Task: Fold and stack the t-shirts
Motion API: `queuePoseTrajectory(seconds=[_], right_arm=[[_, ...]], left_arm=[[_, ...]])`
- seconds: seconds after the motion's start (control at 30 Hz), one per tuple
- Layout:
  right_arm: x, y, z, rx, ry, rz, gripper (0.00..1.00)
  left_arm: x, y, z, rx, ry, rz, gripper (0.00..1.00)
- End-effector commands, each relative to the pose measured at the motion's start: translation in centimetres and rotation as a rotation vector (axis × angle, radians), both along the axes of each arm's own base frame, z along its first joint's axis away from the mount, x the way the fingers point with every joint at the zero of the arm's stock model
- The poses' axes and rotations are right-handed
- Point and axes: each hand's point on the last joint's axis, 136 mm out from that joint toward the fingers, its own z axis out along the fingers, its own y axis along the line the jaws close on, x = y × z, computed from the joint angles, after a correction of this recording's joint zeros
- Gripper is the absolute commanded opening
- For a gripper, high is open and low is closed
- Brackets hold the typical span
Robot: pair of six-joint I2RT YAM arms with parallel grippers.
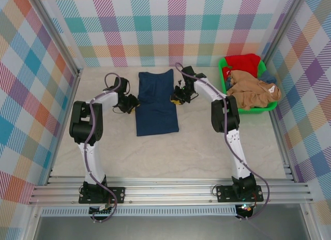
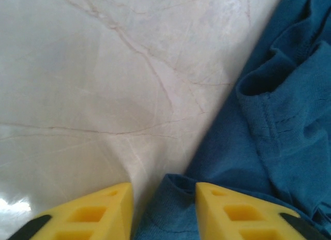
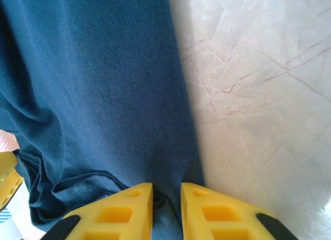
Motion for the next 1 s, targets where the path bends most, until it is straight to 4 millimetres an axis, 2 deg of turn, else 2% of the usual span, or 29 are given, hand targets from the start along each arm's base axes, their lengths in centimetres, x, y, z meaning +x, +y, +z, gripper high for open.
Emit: queuePoseTrajectory(seconds=[0.0, 0.17, 0.37, 0.67, 0.97], right_arm=[[-0.1, 0.5, 0.3, 0.011, 0.005, 0.004, 0.15], [0.1, 0.4, 1.7, 0.009, -0.021, -0.006, 0.05], [0.4, 0.0, 3.6, -0.004, -0.06, -0.02, 0.0], [-0.5, -0.9, 5.2, -0.021, -0.079, -0.036, 0.0], [-0.8, -2.4, 4.1, -0.058, -0.053, -0.064, 0.0]], left_arm=[[1.5, -0.8, 0.1, -0.048, -0.04, -0.017, 0.27], [1.7, -1.3, 0.5, -0.067, -0.049, -0.026, 0.16], [2.0, -1.0, 2.0, -0.044, -0.087, -0.018, 0.03], [2.4, -1.7, 4.8, -0.047, -0.129, -0.032, 0.03], [3.2, -2.4, 6.1, -0.051, -0.149, -0.047, 0.02]])
